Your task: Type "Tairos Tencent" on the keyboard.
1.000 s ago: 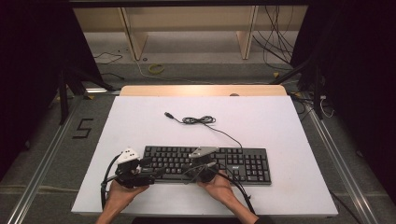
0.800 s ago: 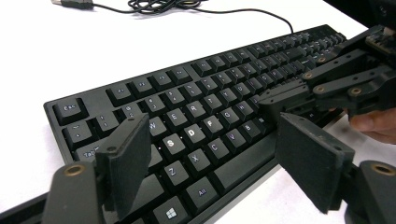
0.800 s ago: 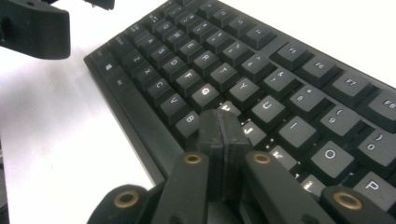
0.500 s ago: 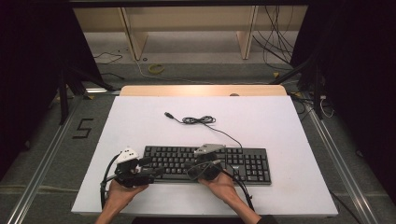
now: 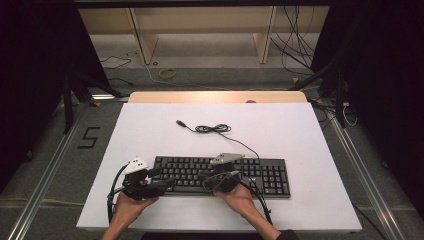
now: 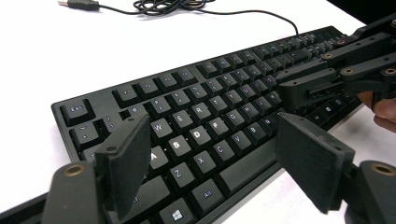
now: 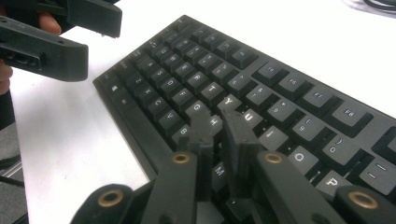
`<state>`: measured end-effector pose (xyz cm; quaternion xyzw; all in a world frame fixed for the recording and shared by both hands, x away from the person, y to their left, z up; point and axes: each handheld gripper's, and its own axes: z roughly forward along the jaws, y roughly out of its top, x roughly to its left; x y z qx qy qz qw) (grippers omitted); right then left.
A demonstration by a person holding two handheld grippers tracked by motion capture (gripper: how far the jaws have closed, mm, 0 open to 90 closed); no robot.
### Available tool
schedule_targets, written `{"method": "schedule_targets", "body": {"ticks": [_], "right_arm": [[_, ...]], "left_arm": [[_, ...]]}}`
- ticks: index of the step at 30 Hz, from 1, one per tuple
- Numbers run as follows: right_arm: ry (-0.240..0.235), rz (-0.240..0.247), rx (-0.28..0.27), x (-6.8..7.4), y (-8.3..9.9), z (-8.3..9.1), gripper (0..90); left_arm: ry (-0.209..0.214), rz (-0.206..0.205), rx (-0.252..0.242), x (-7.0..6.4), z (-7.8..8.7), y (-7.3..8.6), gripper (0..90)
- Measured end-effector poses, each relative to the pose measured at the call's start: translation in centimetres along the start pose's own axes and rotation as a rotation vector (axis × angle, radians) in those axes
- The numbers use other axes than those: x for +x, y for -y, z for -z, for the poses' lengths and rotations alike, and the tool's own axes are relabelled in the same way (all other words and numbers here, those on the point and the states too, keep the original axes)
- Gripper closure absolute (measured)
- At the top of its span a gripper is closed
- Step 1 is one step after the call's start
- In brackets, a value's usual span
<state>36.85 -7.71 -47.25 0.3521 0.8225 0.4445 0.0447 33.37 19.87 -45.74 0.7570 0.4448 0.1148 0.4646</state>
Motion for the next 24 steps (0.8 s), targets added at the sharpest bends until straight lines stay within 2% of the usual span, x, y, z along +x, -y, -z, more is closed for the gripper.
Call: {"method": "schedule_targets", "body": {"ticks": [13, 18, 24], "right_arm": [[-0.017, -0.008, -0.019, -0.3, 0.1, 0.7, 70.6], [-0.024, -0.01, -0.023, -0.4, 0.1, 0.9, 62.3], [-0.027, -0.015, -0.035, -0.4, 0.2, 1.5, 51.7]], "left_arm": [[-0.007, -0.001, -0.003, 0.1, -0.1, -0.3, 26.2], [-0.018, -0.002, -0.001, 0.2, -0.2, -0.4, 27.3], [-0.043, 0.006, 0.003, 0.5, -0.5, -0.8, 32.8]]}}
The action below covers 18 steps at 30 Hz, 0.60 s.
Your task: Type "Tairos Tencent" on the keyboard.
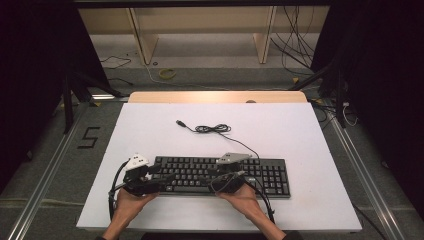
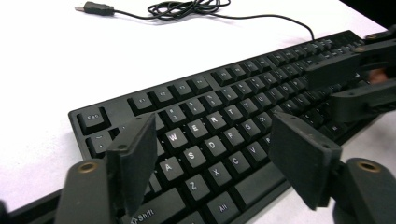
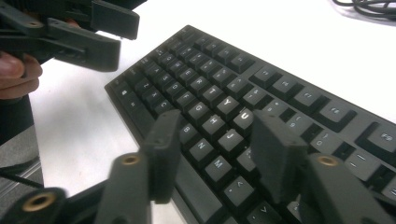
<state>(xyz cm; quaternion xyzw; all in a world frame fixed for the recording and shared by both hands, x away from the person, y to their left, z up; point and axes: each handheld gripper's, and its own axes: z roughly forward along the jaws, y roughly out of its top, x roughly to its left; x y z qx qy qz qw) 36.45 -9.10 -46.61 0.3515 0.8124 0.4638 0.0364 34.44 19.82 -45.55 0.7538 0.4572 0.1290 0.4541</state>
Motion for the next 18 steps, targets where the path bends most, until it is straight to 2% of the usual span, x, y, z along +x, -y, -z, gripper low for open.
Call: {"method": "schedule_targets", "body": {"ticks": [4, 5, 8, 14, 18], "right_arm": [[0.001, 0.0, -0.01, -0.1, 0.1, 0.4, 49.3], [0.004, 0.003, -0.012, -0.1, 0.2, 0.7, 48.3], [0.006, 0.001, -0.019, -0.3, 0.3, 1.1, 46.6], [0.013, -0.002, -0.017, -0.4, 0.6, 1.7, 44.6], [0.016, 0.0, -0.027, -0.5, 0.8, 2.2, 43.5]], "left_arm": [[-0.002, 0.0, 0.006, 0.0, -0.3, -0.1, 39.5], [0.005, -0.007, 0.012, 0.1, -0.5, -0.2, 45.8], [0.005, -0.016, 0.034, -0.1, -1.0, -0.3, 55.4], [-0.007, -0.022, 0.063, -0.1, -1.9, -0.5, 72.5], [-0.006, -0.021, 0.071, 0.0, -2.4, -0.8, 80.1]]}}
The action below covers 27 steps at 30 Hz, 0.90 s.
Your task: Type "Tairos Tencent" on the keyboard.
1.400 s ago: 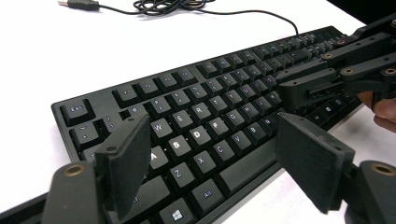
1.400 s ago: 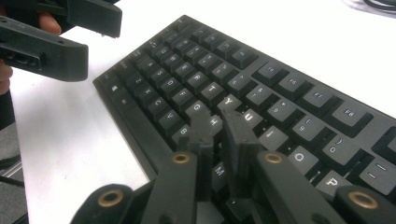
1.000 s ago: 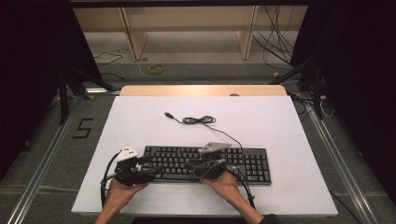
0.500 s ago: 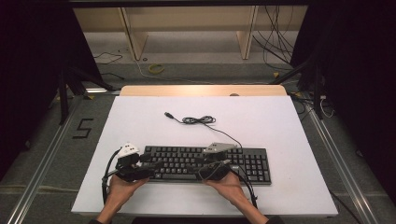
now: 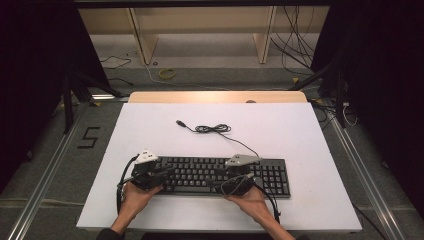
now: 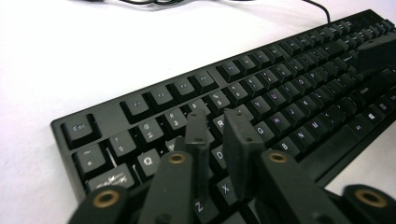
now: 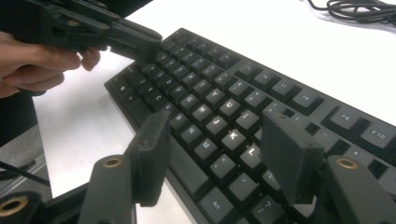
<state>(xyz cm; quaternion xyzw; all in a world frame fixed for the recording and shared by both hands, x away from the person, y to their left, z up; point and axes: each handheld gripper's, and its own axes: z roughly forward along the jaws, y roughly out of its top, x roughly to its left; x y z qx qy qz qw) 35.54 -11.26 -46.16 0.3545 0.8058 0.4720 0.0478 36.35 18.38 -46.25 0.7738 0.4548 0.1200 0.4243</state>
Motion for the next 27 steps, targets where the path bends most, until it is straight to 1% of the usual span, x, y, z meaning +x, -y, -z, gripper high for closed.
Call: {"method": "schedule_targets", "body": {"ticks": [2, 4, 6, 8, 12, 14, 15, 16, 17, 25, 27], "right_arm": [[0.001, -0.003, -0.002, 0.0, 0.1, 0.2, 42.8], [0.002, -0.004, -0.003, -0.1, 0.2, 0.4, 42.4], [0.003, -0.004, -0.004, -0.1, 0.3, 0.6, 42.2], [0.008, -0.001, -0.005, -0.1, 0.4, 0.7, 42.0], [0.008, -0.001, -0.004, -0.1, 0.5, 0.9, 42.0], [0.007, 0.0, -0.005, -0.1, 0.5, 1.0, 42.0], [0.007, 0.001, -0.007, 0.0, 0.5, 1.1, 42.0], [0.007, 0.001, -0.007, 0.0, 0.5, 1.1, 42.0], [0.007, -0.001, -0.009, 0.0, 0.5, 1.2, 42.0], [0.005, -0.007, -0.02, -0.1, 0.8, 1.6, 39.1], [0.005, -0.009, -0.023, -0.2, 0.8, 1.8, 38.4]], "left_arm": [[0.006, -0.007, 0.008, 0.0, -0.5, -0.2, 83.7], [0.007, -0.008, 0.017, 0.1, -0.7, -0.2, 84.9], [0.009, -0.006, 0.017, 0.0, -0.8, -0.2, 86.3], [0.016, -0.015, 0.028, -0.2, -0.8, -0.1, 88.6], [0.042, -0.022, 0.054, -0.6, -0.9, 0.0, 88.8], [0.045, -0.026, 0.061, -0.7, -1.0, 0.1, 88.9], [0.056, -0.025, 0.074, -1.0, -1.1, 0.2, 88.9], [0.056, -0.025, 0.074, -1.0, -1.1, 0.2, 88.9], [0.066, -0.03, 0.094, -1.2, -1.2, 0.3, 88.9], [0.082, -0.038, 0.131, -1.4, -1.5, 0.5, 88.9], [0.083, -0.035, 0.133, -1.5, -1.6, 0.5, 88.9]]}}
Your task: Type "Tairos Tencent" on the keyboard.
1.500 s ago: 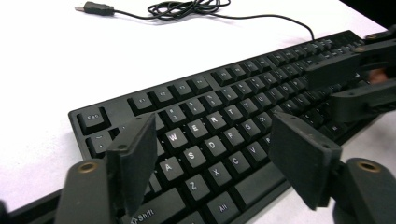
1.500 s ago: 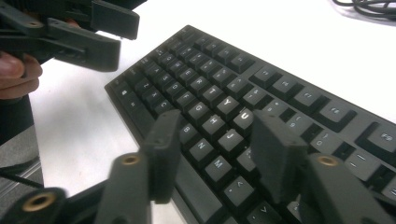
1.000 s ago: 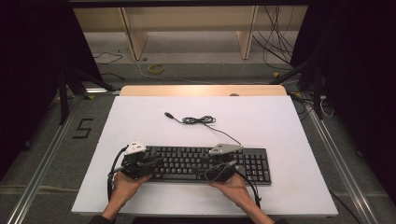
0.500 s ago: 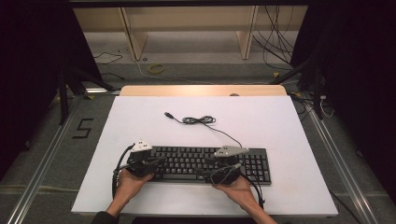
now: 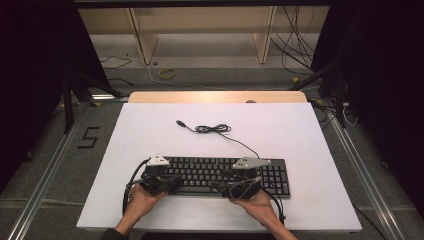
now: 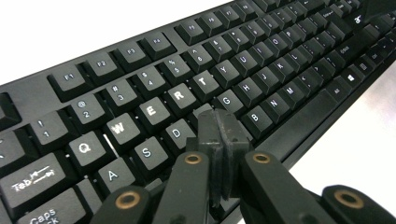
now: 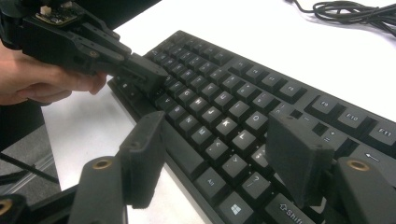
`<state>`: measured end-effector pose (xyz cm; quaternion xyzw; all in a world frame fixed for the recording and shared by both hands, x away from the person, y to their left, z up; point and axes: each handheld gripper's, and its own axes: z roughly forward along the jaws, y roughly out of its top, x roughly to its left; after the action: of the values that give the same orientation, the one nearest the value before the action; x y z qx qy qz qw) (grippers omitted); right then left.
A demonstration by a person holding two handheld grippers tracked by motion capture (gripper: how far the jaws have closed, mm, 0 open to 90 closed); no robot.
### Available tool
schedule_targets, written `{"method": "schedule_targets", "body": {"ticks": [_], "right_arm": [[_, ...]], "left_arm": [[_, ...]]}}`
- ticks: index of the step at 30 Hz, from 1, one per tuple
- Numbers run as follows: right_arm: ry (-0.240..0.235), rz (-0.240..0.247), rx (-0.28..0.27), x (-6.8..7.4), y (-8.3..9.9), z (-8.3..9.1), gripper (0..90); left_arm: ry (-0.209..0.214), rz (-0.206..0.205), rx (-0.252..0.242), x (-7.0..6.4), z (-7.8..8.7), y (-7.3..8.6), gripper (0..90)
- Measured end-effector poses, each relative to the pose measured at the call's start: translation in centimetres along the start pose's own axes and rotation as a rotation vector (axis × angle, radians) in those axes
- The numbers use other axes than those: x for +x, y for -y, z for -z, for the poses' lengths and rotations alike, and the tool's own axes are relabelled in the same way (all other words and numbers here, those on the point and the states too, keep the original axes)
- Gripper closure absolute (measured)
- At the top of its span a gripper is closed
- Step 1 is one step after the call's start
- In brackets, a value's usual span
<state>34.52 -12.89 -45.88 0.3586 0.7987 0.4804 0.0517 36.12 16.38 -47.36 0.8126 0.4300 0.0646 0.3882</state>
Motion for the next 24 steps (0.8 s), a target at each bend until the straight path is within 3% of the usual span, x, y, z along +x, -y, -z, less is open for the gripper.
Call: {"method": "schedule_targets", "body": {"ticks": [12, 24], "right_arm": [[0.004, -0.005, -0.011, -0.12, 0.13, 0.56, 37.7], [0.001, -0.005, -0.013, -0.1, 0.13, 0.63, 37.7]], "left_arm": [[0.006, -0.007, 0.029, -0.14, -0.3, 0.28, 89.1], [-0.01, -0.003, 0.002, -0.07, 0.15, 0.01, 88.8]]}}
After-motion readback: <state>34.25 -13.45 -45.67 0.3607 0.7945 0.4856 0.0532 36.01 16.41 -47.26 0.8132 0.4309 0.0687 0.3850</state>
